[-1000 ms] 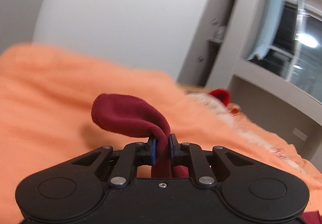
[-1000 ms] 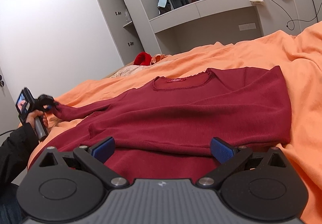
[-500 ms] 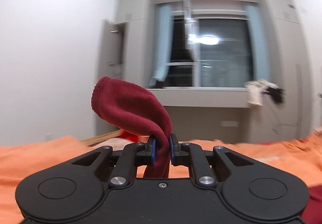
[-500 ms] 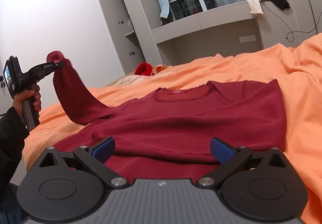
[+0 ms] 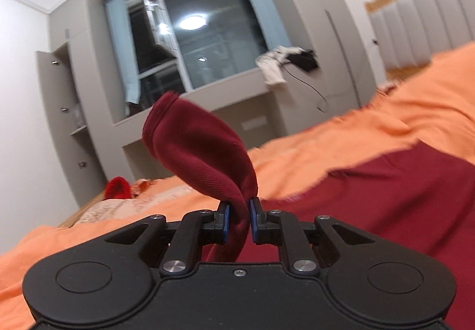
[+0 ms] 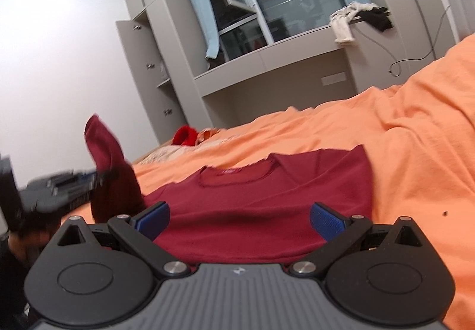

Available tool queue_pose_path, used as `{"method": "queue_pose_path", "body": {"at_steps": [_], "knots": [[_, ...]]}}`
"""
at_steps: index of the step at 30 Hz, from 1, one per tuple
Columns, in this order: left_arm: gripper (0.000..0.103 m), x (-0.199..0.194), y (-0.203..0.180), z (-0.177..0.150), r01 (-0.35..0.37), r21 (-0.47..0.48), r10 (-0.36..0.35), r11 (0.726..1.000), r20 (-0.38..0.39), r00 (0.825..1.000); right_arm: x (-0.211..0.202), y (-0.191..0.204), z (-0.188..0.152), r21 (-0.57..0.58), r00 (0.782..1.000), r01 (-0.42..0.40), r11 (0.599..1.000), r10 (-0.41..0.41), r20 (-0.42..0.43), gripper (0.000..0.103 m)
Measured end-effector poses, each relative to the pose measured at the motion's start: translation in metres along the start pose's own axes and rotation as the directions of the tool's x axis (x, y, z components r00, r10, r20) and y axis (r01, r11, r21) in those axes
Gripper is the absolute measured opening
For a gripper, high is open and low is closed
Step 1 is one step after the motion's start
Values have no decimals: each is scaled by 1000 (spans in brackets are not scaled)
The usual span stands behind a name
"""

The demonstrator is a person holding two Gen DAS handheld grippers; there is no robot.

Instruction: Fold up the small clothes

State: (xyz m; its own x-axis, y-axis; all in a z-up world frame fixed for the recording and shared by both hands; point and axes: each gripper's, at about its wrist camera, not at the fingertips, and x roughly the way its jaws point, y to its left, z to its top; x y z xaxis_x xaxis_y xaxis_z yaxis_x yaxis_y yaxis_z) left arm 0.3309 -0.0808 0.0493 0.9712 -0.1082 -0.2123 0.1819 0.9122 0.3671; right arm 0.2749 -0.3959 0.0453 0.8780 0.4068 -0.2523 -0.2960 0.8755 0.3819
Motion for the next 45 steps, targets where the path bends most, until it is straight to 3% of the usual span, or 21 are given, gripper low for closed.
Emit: {"method": "queue_pose_path", "body": {"at_steps": [6, 8, 12, 17, 20, 23, 25, 28, 31, 35, 41, 43, 45], "knots": [[21, -14, -26, -16, 65, 63, -63, 996, -32, 997, -3, -8, 5, 38, 999, 18, 999, -19, 28, 103], [31, -21, -36, -20, 102, 77, -98, 992, -48, 994, -2, -9, 5, 40, 999, 23, 999, -24, 27, 103], [35, -30, -46, -29, 129, 90, -122, 988, -76, 990, 1, -8, 3, 40, 999, 29, 999, -30, 23, 103], [52, -43, -40, -36, 174, 24, -171, 985, -99, 980, 7, -6, 1, 38, 1000, 30, 999, -30, 3, 103], [53, -47, -29, -39, 190, -42, -194, 981, -128, 973, 13, -3, -1, 36, 1000, 24, 999, -24, -16, 103], [56, -46, -15, -42, 166, -107, -182, 980, -159, 970, 20, 1, -3, 39, 999, -2, 999, 4, -39, 103], [63, -46, 1, -42, 148, -172, -177, 974, -167, 970, 26, 6, -4, 40, 997, -43, 998, 46, -63, 103], [80, -48, 27, -43, 142, -297, -196, 944, -159, 968, 36, 20, -7, 11, 989, -98, 995, 99, -107, 103], [84, -48, 50, -47, 137, -395, -211, 908, -151, 966, 45, 39, -11, -69, 983, -132, 989, 121, -139, 103], [101, -47, 76, -52, 65, -451, -156, 890, -168, 973, 59, 63, -13, -141, 972, -179, 974, 152, -181, 103], [102, -44, 127, -61, -55, -553, -81, 831, -219, 972, 96, 92, -9, -79, 930, -270, 960, 238, -281, 102], [102, -41, 148, -65, -118, -584, -47, 803, -260, 965, 108, 105, -9, -88, 924, -282, 955, 246, -294, 91], [102, -38, 168, -73, -211, -610, 8, 764, -317, 948, 113, 124, -9, -181, 941, -245, 953, 188, -282, 48]]}}
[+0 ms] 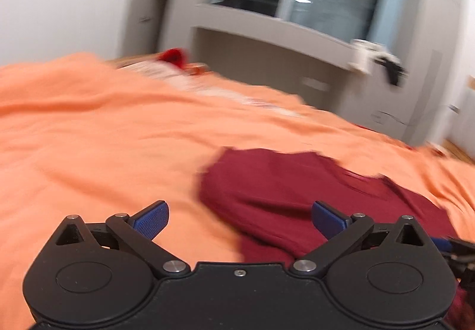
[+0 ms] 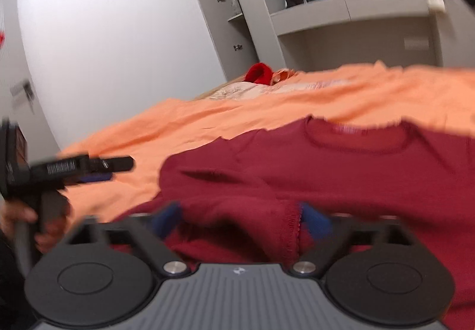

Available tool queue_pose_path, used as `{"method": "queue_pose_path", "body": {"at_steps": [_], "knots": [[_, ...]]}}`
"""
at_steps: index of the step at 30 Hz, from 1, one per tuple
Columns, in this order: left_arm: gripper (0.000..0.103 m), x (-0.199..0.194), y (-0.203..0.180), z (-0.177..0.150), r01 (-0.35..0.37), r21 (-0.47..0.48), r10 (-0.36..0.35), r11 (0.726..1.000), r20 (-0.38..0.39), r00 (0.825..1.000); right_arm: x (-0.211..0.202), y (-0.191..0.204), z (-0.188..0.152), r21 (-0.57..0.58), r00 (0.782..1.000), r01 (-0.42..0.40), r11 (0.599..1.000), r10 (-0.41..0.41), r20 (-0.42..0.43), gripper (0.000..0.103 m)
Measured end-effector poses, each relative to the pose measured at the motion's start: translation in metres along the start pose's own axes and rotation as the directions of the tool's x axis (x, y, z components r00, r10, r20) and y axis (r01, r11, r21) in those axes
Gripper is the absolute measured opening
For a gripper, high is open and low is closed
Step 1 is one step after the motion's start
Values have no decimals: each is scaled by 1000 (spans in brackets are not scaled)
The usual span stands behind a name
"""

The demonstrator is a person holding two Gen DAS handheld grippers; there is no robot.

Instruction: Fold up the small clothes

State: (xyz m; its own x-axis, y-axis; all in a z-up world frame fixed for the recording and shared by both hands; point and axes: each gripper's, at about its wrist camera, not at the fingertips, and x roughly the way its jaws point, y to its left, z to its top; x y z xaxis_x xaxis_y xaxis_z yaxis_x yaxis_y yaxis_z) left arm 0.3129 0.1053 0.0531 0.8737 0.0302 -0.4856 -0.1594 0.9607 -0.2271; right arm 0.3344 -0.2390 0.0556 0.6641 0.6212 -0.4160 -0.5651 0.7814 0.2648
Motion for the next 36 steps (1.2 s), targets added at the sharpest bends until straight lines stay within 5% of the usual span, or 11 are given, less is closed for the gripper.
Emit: {"method": "queue_pose_path", "body": {"at_steps": [2, 5, 10, 13, 16, 18, 21, 26, 29, 34, 36], "knots": [[102, 5, 16, 5, -91, -45, 90, 995, -14, 996, 1, 14, 1, -78, 999, 45, 996, -44, 13, 18], [102, 14, 36, 8, -162, -86, 158, 983, -51, 986, -5, 34, -3, -199, 997, 68, 978, -60, 45, 5], [102, 17, 50, 11, -200, -132, 192, 971, -73, 979, -29, 65, -19, -430, 995, 97, 898, -88, 42, 5], [102, 13, 48, 11, -190, -134, 182, 973, -69, 981, -42, 65, -36, -471, 991, 123, 873, -130, 19, 9], [102, 15, 46, 12, -189, -124, 182, 974, -72, 981, -53, 50, -46, -406, 991, 117, 906, -130, -4, 39], [102, 20, 46, 13, -177, -125, 167, 976, -85, 982, -65, 37, -48, -308, 995, 94, 947, -95, 10, 74], [102, 28, 55, 15, -141, -161, 123, 977, -114, 986, -83, 16, -47, -132, 997, 23, 991, -13, 73, 87], [97, 38, 64, 19, -85, -219, 67, 972, -87, 994, -77, -25, -33, 96, 996, -30, 995, 22, 85, 86], [83, 57, 63, 25, -18, -220, -3, 975, -94, 996, -58, -41, -29, 133, 999, 37, 990, -40, 23, 61], [76, 95, 57, 31, 92, -162, -111, 983, -116, 987, -36, -56, -38, 191, 998, 24, 981, -14, -55, 59], [63, 107, 52, 32, 112, -132, -131, 985, -140, 982, -38, -57, -40, 182, 999, 8, 983, 1, -50, 45]]}}
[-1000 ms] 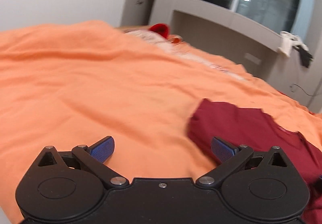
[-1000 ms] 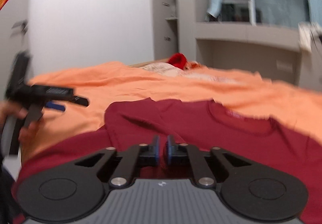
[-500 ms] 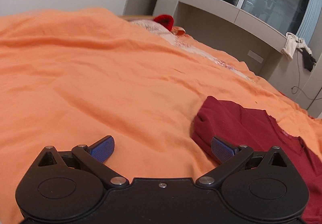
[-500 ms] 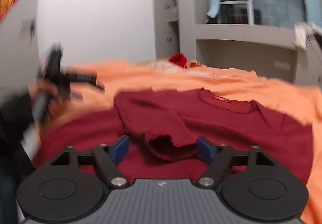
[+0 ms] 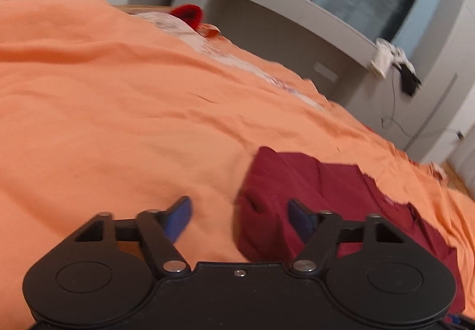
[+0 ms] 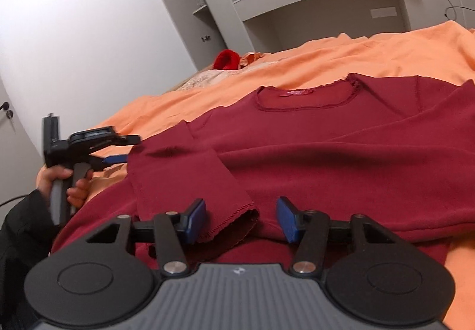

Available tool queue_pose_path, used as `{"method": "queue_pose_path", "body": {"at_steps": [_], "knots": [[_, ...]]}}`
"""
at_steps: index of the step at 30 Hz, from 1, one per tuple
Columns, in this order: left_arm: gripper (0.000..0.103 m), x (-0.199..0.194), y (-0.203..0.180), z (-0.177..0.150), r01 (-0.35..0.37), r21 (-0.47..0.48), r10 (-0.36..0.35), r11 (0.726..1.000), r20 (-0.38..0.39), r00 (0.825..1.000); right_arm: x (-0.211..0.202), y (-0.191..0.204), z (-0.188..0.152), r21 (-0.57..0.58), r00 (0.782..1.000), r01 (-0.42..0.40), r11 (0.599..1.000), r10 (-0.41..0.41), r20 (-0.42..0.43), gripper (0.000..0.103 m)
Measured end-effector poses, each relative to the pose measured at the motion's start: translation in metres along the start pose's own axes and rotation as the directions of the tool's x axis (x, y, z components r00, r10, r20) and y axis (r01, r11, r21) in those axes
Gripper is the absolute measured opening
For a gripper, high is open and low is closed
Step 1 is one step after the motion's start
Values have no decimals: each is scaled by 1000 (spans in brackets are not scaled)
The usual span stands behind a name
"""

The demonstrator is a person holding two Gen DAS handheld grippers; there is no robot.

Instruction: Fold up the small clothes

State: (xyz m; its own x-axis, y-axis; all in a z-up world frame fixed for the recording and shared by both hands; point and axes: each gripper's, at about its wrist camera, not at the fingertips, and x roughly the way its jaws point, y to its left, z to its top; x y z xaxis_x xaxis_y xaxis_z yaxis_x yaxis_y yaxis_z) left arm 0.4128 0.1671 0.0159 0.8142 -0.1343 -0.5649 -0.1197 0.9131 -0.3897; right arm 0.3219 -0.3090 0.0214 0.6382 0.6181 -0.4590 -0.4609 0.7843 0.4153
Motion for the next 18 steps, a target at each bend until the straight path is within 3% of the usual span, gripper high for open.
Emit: {"method": "queue_pose_path", "body": {"at_steps": [2, 5, 10, 13, 18], "knots": [[28, 9, -4, -1, 16, 17, -16, 1000, -37, 999, 0, -1, -2, 2, 1000, -18, 1000, 18, 4, 34], [10, 15, -12, -1, -4, 15, 6, 1000, -103, 995, 0, -1, -5, 9, 1000, 2, 1000, -2, 24, 15], [8, -2, -22, 11, -53, -41, 52, 998, -44, 998, 0, 23, -4, -66, 994, 72, 995, -66, 90, 6], [8, 9, -24, 8, -136, -4, 135, 991, -59, 989, 3, 37, -5, -136, 993, 104, 985, -95, 70, 6], [8, 14, -15, 6, -126, -32, 123, 992, -69, 990, 2, 38, -6, -128, 993, 101, 987, -93, 67, 6]]}}
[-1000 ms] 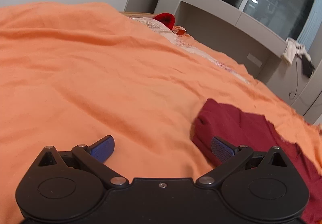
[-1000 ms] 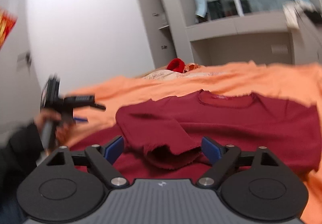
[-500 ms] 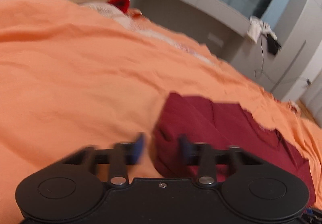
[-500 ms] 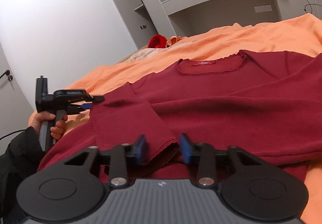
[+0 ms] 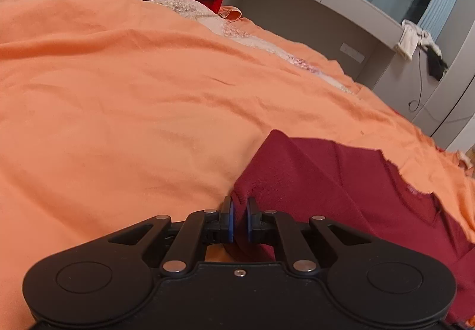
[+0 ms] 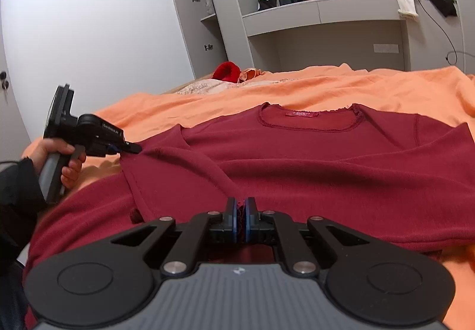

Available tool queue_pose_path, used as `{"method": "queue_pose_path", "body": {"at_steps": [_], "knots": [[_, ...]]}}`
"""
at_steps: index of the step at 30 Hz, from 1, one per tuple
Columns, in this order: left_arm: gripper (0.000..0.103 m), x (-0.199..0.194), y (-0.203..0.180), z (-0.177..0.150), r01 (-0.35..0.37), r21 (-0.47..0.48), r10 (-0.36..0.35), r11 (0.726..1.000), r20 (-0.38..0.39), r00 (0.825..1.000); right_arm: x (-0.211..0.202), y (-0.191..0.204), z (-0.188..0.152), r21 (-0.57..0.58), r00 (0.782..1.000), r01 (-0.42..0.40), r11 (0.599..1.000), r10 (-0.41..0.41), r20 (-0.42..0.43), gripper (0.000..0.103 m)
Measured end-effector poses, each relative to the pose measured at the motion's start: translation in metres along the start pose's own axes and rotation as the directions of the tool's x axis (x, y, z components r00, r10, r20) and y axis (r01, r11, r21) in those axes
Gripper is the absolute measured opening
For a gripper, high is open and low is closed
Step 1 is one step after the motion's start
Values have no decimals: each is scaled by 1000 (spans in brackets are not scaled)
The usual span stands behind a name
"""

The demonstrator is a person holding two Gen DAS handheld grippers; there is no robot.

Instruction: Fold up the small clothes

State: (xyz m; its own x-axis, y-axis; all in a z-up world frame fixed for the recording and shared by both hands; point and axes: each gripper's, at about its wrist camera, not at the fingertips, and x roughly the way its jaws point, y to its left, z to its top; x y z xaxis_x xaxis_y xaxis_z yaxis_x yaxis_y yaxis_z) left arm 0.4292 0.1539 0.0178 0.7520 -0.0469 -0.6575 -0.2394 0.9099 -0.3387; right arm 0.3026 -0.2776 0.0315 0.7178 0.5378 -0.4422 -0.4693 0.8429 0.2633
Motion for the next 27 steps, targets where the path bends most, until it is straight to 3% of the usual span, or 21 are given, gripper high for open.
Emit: {"method": "queue_pose_path", "body": {"at_steps": [4, 10, 13, 15, 18, 22, 24, 27], "knots": [[10, -6, 3, 1, 17, -10, -17, 1000, 10, 1000, 0, -3, -3, 7, 1000, 1, 1000, -1, -9, 6], [22, -16, 9, -2, 13, -5, -13, 1000, 22, 1000, -2, -4, -5, 4, 1000, 10, 1000, -10, 3, 13], [27, -19, 17, -3, 30, -39, -29, 999, 20, 999, -4, -6, -6, 12, 1000, 3, 1000, -3, 12, 31], [31, -23, 19, -4, 20, -47, -19, 999, 29, 999, -7, -6, -7, 9, 1000, 6, 1000, -6, 26, 59], [37, -34, 20, -9, 15, -45, -13, 999, 42, 999, -16, -3, -8, -16, 998, 18, 1000, -18, 55, 69], [57, -55, 17, -18, 7, -23, -5, 1000, 76, 997, -31, 4, -12, -58, 995, 41, 997, -35, 98, 89], [59, -67, 13, -24, 20, -4, -19, 1000, 94, 995, -40, 9, -16, -76, 992, 51, 996, -42, 116, 98], [71, -86, 4, -35, 39, 43, -44, 998, 122, 992, -57, 14, -25, -72, 987, 73, 995, -61, 149, 103]]}}
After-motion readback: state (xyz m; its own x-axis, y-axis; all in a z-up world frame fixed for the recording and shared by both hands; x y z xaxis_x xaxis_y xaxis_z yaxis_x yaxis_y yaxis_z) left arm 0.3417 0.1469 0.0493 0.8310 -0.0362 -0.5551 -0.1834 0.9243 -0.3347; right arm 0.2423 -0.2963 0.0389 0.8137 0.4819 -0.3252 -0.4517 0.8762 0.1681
